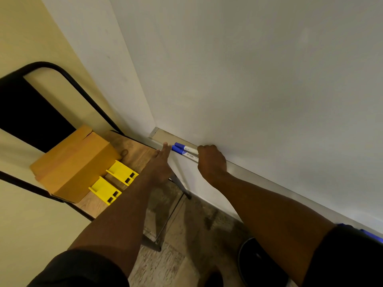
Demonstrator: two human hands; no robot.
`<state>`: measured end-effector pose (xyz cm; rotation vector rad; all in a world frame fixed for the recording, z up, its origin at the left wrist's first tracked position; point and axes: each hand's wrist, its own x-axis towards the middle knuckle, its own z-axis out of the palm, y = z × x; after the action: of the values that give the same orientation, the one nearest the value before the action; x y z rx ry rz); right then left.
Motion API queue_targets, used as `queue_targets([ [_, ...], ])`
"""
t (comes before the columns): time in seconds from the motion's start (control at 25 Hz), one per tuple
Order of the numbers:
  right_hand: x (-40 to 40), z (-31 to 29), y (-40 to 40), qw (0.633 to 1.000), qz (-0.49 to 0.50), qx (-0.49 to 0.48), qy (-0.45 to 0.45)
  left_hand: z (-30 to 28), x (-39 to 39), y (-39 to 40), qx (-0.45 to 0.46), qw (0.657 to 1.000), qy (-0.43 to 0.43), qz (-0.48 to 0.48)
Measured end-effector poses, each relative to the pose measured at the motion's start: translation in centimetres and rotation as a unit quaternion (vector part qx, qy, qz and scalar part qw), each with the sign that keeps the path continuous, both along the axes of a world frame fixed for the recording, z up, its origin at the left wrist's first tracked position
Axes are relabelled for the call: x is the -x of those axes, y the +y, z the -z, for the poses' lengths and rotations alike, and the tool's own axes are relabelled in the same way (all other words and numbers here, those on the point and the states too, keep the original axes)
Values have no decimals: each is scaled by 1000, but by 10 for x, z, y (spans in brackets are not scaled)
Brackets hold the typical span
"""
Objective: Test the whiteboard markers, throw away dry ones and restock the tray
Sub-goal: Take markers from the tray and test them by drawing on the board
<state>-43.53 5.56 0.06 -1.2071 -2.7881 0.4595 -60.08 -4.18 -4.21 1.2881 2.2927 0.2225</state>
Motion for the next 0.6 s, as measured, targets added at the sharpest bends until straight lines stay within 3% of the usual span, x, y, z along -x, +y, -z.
queue_targets([
  [0.32,-7,8,3,999,-6,33,-2,-2,5,4,2,999,-13,-49],
  [0.6,-61,11,-11,996,8,-51,76,-2,-7,3,-9,1000,13,-25],
])
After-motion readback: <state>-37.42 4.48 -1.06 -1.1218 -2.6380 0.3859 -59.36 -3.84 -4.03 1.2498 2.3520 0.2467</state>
